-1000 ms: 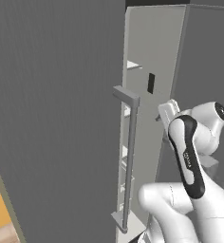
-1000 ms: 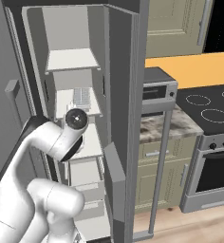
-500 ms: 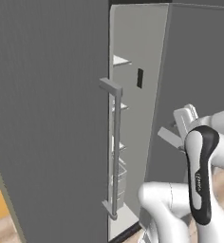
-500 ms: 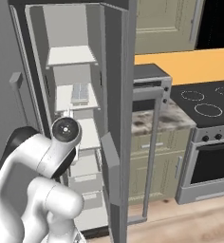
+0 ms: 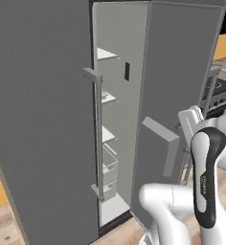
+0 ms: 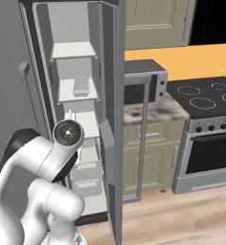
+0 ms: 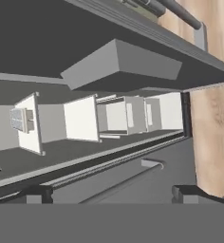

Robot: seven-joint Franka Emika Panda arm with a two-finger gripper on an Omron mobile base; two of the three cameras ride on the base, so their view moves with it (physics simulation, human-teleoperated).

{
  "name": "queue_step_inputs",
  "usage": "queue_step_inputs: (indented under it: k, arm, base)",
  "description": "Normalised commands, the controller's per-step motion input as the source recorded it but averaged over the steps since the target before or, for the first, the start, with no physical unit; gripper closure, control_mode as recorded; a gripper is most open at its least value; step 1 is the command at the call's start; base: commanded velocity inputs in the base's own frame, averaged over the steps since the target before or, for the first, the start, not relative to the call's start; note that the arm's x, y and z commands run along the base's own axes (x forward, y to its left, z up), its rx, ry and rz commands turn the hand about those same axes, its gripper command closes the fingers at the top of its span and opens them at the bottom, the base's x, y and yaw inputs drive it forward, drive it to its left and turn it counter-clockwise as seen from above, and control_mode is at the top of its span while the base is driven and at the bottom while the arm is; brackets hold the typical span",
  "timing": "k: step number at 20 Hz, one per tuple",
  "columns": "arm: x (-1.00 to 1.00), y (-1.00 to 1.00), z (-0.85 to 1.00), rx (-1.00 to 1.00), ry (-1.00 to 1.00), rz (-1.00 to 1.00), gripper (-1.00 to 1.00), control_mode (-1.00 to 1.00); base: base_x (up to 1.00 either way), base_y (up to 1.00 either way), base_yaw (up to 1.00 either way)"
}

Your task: The ice cube tray has been filled with water. Take the tray and place it in the freezer to make ice. Close the freezer door after placing the tray.

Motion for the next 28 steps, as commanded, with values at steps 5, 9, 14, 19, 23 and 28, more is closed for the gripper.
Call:
queue_step_inputs:
  k: [5,9,14,19,23,28]
  arm:
    - [0.00,0.00,0.00,0.00,0.00,0.00,-1.00,1.00]
    - [0.00,0.00,0.00,0.00,0.00,0.00,-1.00,1.00]
    - [0.00,0.00,0.00,0.00,0.00,0.00,-1.00,1.00]
    - [0.00,0.00,0.00,0.00,0.00,0.00,-1.00,1.00]
    - [0.00,0.00,0.00,0.00,0.00,0.00,-1.00,1.00]
    - [0.00,0.00,0.00,0.00,0.00,0.00,-1.00,1.00]
  base:
    - [0.05,-0.16,0.25]
    - [0.05,-0.30,0.30]
    - [0.00,-0.50,0.26]
    - [-0.05,-0.66,0.20]
    - [-0.20,-0.50,0.15]
    - [-0.15,-0.16,0.14]
